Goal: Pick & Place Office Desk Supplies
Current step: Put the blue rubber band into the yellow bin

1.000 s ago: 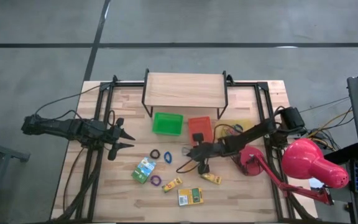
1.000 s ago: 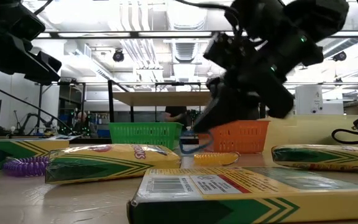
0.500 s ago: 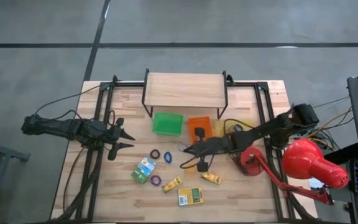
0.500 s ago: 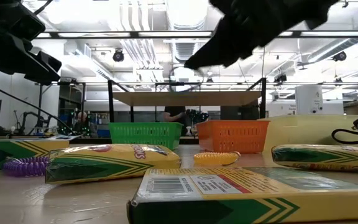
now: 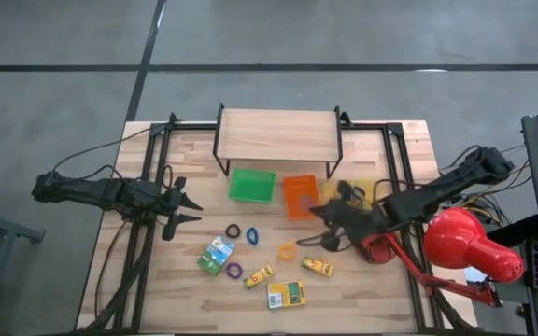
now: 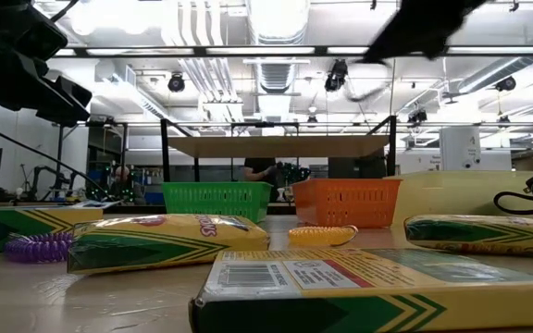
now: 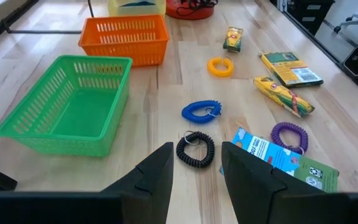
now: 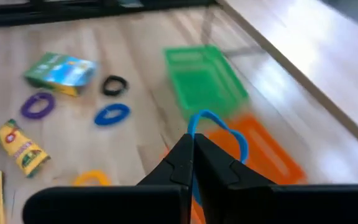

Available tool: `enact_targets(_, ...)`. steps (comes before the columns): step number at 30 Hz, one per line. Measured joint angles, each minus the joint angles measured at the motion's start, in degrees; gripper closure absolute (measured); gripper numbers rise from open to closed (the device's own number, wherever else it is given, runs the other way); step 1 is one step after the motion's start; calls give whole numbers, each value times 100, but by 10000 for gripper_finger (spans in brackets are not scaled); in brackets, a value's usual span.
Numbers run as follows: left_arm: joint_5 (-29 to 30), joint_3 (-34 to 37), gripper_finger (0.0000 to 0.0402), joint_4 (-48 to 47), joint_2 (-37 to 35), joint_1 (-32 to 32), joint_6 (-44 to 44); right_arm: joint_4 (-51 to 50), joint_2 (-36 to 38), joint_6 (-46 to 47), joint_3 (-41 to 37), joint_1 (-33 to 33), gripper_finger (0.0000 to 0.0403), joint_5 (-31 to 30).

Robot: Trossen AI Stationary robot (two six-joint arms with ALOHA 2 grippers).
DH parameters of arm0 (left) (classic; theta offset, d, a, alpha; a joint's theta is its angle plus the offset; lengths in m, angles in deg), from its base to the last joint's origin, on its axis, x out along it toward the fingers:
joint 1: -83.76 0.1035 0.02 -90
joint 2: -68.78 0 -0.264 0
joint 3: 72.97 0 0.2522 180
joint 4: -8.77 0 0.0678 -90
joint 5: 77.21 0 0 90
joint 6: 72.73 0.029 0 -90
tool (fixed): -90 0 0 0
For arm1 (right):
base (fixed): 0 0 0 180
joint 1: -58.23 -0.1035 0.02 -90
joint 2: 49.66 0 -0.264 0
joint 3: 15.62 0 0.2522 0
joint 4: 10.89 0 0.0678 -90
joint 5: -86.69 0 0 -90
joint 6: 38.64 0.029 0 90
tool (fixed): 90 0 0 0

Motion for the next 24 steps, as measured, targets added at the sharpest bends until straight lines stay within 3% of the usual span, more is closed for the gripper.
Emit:
enact_targets(5,0,0,259,-7,2,0,0,-1932,478,2198,-2,-120,394,-442)
enact_targets(11,0,0,259,-4,0,0,0,-3989,493,4434,-34,-103,394,-470)
enact_targets(18,0,0,259,-4,0,0,0,-4642,322,5345,-77,-101,394,-410)
enact_targets(24,0,0,259,-3,0,0,0,-4639,305,5475,-441,19,394,-104)
